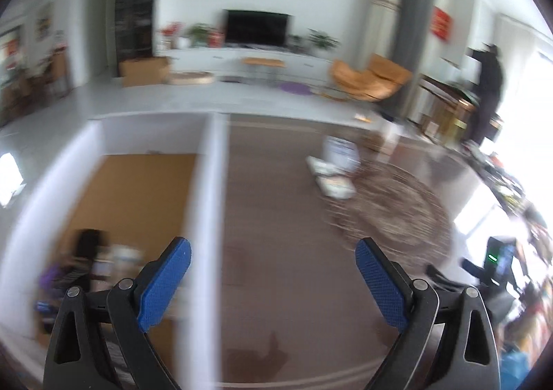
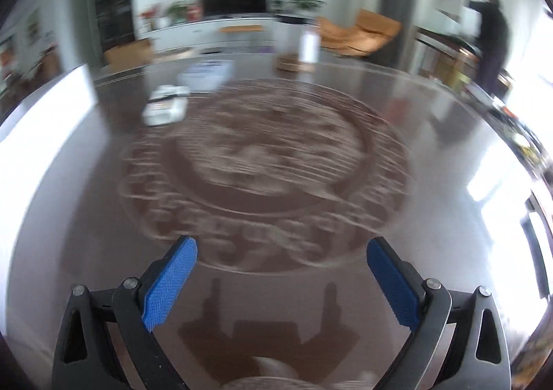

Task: Organize objects

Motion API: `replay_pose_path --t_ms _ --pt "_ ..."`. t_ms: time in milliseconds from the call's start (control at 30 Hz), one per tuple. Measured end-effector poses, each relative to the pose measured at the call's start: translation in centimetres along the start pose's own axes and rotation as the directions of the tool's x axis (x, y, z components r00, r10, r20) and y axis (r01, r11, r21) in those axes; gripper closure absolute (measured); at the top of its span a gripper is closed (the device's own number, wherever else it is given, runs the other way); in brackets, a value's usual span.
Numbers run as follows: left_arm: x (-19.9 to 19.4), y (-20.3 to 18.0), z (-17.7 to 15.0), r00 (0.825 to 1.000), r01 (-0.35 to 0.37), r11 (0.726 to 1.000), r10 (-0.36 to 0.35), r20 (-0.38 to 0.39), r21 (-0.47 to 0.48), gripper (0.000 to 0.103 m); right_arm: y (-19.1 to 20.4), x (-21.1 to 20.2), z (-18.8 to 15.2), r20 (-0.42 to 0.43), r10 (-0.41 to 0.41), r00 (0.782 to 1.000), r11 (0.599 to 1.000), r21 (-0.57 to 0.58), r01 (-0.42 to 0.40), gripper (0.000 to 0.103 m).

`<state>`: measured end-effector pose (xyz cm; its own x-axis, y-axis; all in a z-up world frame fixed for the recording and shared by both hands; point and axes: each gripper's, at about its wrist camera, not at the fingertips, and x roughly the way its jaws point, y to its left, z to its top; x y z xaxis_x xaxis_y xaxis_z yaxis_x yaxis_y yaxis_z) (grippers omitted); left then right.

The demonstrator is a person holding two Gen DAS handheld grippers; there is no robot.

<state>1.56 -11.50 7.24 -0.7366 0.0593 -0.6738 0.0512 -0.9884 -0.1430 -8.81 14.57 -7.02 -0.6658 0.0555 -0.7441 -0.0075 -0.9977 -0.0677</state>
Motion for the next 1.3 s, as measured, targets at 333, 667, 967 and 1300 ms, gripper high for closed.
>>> replay_pose_path --t_ms 333,667,967,1300 --pt "12.8 -10.5 -5.2 0.985 0.044 0.985 -0.015 -0.172 0.166 0.006 -1.7 1.2 -0.3 -0.03 -0.074 0.997 0.997 0.01 0.074 0.004" --pt "17.9 -11.0 -7.3 0.975 -0.014 0.983 0.054 -0.216 0.181 0.006 -2.1 2.7 -0.6 -0.088 -0.07 0.994 0.997 0.036 0.074 0.001" --pt "18.3 -11.2 -7.2 0.974 -0.004 0.982 0.046 -0.222 0.188 0.0 -3.1 3.3 -0.7 -0.114 -0.017 0.993 0.993 0.111 0.029 0.0" --pt "18.3 -11.2 -7.2 0.974 -0.004 0.982 0.046 -0.222 0.188 0.0 -3.1 3.4 -0.7 -0.114 -0.017 0.993 0.993 0.111 0.03 0.0"
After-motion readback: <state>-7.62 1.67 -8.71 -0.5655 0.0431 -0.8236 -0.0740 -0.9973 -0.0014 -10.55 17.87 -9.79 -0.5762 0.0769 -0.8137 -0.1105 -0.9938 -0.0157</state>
